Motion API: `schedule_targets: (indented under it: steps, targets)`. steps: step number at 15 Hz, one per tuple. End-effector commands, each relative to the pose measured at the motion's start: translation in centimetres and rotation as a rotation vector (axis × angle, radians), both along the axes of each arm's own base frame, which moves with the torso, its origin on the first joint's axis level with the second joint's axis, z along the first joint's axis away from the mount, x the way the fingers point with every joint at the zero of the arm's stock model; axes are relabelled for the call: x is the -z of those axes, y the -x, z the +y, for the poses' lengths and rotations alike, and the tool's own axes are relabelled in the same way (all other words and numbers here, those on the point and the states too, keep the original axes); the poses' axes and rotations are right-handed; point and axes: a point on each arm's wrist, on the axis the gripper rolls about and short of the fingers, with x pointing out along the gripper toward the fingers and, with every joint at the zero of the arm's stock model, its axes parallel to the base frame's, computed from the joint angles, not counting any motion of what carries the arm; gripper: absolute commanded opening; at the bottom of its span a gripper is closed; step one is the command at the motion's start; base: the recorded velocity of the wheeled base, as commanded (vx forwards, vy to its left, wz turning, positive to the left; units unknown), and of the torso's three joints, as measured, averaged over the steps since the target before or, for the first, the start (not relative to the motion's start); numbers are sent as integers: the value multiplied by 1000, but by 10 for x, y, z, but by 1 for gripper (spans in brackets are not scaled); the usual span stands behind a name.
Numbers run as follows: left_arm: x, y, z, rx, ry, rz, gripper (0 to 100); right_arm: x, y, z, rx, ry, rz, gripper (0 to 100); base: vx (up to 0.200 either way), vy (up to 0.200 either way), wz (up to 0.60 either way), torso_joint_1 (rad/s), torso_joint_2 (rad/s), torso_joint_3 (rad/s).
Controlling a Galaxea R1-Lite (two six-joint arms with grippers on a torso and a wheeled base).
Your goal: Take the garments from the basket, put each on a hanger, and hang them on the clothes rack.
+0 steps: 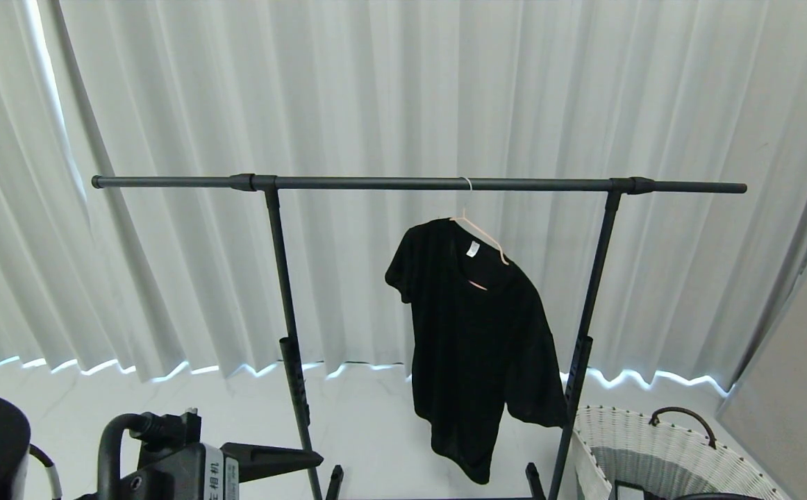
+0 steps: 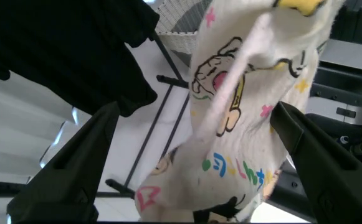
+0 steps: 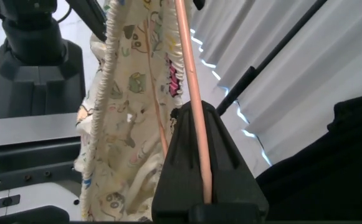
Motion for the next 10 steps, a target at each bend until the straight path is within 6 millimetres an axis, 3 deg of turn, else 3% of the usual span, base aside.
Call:
schedule_targets:
  steps: [1,2,3,10]
  targets:
    - [1,-2,-2,0,-5,3,100,0,1,1,-4,0,0,0,0,0,0,0,0,0]
    - [2,-1,-2,3,-6,5,100,0,1,1,-2,-2,-1,0,0,0,0,0,0,0]
    - [2,-1,-2,3,-6,5,0,0,1,1,-2,1,-5,0,0,0,0,0,0,0]
    - [1,-2,-2,2,-4,1,0,0,2,-1,-6,5,-12,0,0,0,0,0,0,0]
